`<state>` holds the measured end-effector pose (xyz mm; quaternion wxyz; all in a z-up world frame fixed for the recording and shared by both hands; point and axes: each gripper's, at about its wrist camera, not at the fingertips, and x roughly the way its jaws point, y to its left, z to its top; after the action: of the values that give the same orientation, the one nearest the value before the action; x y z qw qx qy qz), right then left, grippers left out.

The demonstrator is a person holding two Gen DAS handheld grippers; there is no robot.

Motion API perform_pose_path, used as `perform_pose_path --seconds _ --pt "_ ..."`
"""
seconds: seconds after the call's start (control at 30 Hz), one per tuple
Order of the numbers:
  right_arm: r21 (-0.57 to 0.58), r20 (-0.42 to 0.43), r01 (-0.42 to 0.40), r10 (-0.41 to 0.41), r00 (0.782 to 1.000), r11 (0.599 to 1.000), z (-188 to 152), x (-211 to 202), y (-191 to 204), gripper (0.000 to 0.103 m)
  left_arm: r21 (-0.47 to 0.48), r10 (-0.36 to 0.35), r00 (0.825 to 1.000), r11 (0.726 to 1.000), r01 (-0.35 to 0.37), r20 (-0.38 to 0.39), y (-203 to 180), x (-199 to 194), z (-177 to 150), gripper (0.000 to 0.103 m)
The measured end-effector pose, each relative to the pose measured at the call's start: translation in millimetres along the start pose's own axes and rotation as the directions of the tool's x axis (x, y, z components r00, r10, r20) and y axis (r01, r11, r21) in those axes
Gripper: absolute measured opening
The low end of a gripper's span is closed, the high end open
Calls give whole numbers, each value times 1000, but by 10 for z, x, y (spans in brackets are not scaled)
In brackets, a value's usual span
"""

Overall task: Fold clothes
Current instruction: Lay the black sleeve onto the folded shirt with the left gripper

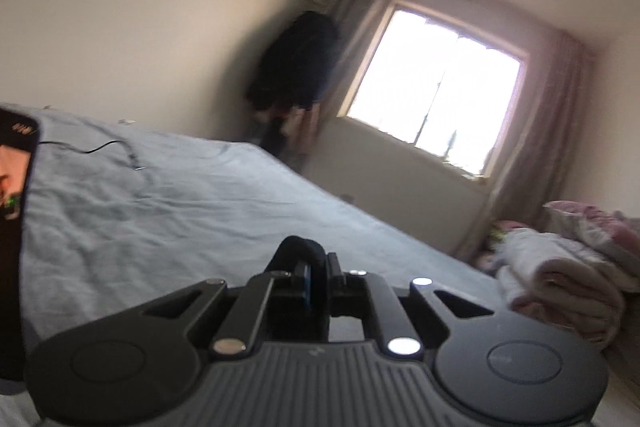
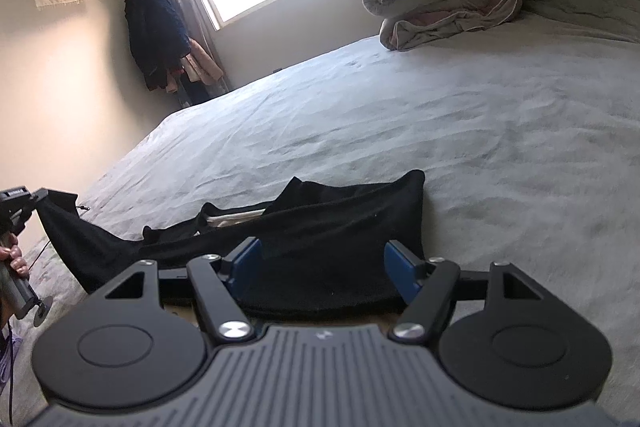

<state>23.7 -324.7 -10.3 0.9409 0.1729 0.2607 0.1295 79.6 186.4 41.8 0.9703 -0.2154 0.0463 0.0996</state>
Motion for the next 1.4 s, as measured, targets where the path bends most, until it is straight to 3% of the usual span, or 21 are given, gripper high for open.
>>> perform_pose_path --seconds 0.27,0.47,0.7,0.8,0.93,1.03,1.13,1.17,1.23,1.33,1.4 --pt "8 16 -8 8 1000 1000 51 -43 -5 72 58 -174 984 983 175 -28 -569 -230 -64 7" --pt "18 23 -17 16 1000 1000 67 -72 -11 72 81 -291 951 951 299 -101 -936 -364 -280 7" --pt "22 32 -22 21 999 1000 89 -99 -22 72 112 -360 906 914 390 -224 -1207 -399 -708 7" --pt "26 32 -23 22 999 999 94 -99 -31 72 104 -389 869 894 436 -307 -1234 -332 -913 7" --pt "28 23 -23 22 999 999 86 -81 -34 72 89 -414 788 860 503 -455 -1288 -247 -1253 7" --pt "25 14 -24 24 1000 999 72 -74 -28 72 88 -408 716 834 545 -567 -1286 -173 -1498 7" --pt "16 -2 -25 25 1000 1000 60 -52 -15 72 78 -380 630 814 575 -678 -1278 -89 -1719 10" --pt "13 -8 -26 26 1000 1000 56 -42 -10 72 79 -372 612 810 582 -698 -1269 -77 -1771 14" --pt "3 -17 -29 29 999 1000 47 -30 11 72 84 -383 608 797 598 -695 -1242 -108 -1743 16" --pt "-13 -24 -34 34 999 999 36 -22 61 72 62 -413 599 787 614 -686 -1185 -192 -1580 37" --pt "-28 -26 -38 37 999 999 32 -19 120 72 60 -434 609 781 622 -664 -1122 -292 -1437 40"
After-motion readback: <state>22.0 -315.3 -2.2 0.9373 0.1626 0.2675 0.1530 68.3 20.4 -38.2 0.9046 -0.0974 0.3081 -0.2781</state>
